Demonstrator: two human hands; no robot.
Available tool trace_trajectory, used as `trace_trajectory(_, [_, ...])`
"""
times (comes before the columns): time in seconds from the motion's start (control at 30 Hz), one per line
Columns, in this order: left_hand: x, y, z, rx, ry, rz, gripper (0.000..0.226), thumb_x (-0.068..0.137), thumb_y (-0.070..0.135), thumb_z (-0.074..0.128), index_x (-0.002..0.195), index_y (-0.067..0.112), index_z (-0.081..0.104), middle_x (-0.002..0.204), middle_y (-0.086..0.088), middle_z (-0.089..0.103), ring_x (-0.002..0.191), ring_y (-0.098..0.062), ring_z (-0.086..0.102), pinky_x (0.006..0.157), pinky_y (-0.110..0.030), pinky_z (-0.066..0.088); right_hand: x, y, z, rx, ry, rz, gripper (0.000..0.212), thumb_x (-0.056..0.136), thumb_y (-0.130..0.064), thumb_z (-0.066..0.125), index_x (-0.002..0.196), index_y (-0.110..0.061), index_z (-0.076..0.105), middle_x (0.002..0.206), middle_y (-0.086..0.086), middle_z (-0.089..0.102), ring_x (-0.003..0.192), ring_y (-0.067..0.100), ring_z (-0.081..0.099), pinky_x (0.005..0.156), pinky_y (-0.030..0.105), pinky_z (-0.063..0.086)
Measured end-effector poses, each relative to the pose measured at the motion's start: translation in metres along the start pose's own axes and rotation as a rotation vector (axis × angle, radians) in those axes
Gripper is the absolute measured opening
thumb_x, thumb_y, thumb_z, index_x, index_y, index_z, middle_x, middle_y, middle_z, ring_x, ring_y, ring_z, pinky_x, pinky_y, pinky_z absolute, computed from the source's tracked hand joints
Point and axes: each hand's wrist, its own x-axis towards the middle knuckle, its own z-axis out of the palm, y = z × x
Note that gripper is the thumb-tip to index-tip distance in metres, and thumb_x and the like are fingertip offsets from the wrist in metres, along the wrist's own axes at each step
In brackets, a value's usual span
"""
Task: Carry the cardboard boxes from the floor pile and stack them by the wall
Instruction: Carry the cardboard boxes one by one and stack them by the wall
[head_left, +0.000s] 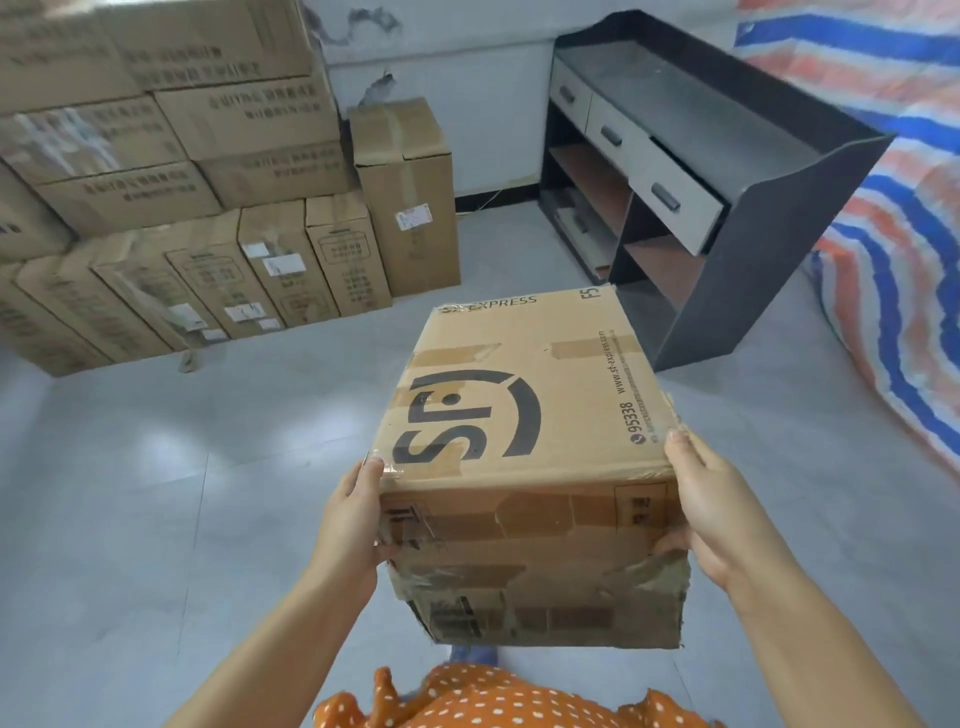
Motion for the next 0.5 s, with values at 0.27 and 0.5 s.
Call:
trace_trajectory(0.27, [0.128,0.107,0.082,0.012,-0.066,0.037,0.023,0.099,0.031,0.04,0.091,0.035,0.06,0.095,0.012,0.058,0.086,-0.007,0.056,0.063,-0.033,0.048,0.147,-0.102,0.031,-0.016,0.033,-0.021,0.039,0.104,-0.04,0.025,0.136,-0.04,0.048,0.126,-0.009,0.062,0.118,0.023,0.056,0.097,0.055,0.046])
trace_trajectory(0.5, [0.243,0.172,0.176,-0.069,0.027,0.015,0.025,0.098,0.028,0.04,0.082,0.031,0.059,0.087,0.007,0.058,0.078,-0.013,0.056,0.066,-0.036,0.049,0.315,-0.182,0.047,-0.097,-0.047,-0.02,0.041,0.104,-0.041,0.026,0.141,-0.036,0.044,0.135,-0.007,0.056,0.124,0.025,0.05,0.097,0.063,0.043])
